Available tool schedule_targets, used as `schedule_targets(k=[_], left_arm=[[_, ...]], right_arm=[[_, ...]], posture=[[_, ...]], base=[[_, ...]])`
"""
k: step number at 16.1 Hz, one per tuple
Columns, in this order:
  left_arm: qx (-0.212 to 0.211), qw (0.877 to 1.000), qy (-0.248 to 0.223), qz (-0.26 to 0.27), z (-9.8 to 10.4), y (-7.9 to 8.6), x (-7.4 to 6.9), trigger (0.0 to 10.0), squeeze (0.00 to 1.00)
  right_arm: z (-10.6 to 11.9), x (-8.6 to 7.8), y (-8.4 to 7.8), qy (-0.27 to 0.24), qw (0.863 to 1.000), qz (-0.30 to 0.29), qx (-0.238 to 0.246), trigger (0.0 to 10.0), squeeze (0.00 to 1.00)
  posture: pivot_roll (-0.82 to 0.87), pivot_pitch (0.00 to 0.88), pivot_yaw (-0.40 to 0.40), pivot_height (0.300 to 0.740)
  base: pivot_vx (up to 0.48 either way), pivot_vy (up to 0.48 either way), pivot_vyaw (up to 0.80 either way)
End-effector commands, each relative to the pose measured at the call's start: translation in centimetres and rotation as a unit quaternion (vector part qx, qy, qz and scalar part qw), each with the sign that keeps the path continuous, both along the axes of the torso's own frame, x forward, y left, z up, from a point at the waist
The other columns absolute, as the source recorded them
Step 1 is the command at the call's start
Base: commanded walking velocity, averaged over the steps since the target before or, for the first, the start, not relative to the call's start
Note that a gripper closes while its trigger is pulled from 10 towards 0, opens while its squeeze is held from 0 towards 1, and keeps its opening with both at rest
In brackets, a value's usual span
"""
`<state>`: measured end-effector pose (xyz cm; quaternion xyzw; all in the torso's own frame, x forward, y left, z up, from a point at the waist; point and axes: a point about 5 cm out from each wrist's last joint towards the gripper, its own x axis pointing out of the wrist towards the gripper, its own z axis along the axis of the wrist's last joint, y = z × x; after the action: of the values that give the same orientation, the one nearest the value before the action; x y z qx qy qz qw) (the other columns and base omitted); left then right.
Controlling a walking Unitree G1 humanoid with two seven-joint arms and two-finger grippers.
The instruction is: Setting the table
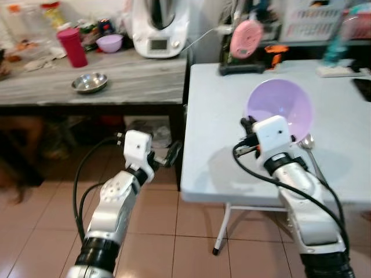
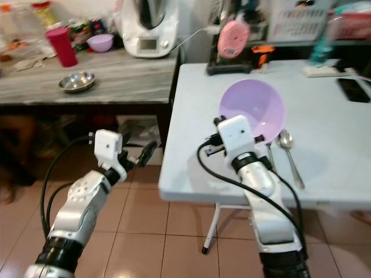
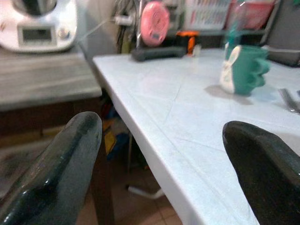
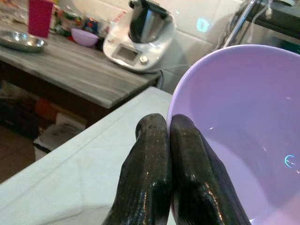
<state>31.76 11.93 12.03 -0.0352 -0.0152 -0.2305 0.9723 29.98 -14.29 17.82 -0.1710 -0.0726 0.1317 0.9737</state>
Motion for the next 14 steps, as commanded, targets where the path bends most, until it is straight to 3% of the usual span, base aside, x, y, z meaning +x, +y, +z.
schedule_targets(k=[1,9,14], left_arm=[[0.007,1.0,0.001,0.01,-0.21,0.67,-0.04,10.0,0.0],[0.006,1.0,-0.002,0.009,-0.24,0.02,-0.01,10.0,0.0],[0.007,1.0,-0.002,0.011,-0.31,-0.1,0.0,10.0,0.0]], right_arm=[[0.77,-0.11,0.98,-0.015,1.0,0.017,0.006,10.0,0.0],[0.61,-0.2,0.73,-0.012,1.0,0.014,0.007,10.0,0.0],[0.58,-0.3,0.88,-0.011,1.0,0.015,0.01,10.0,0.0]], posture=[[-0.32,0.0,0.092,0.74],[-0.32,0.0,0.095,0.74],[-0.32,0.0,0.1,0.74]], base=[[0.0,0.364,-0.49],[0.0,0.371,-0.44],[0.0,0.418,-0.8]])
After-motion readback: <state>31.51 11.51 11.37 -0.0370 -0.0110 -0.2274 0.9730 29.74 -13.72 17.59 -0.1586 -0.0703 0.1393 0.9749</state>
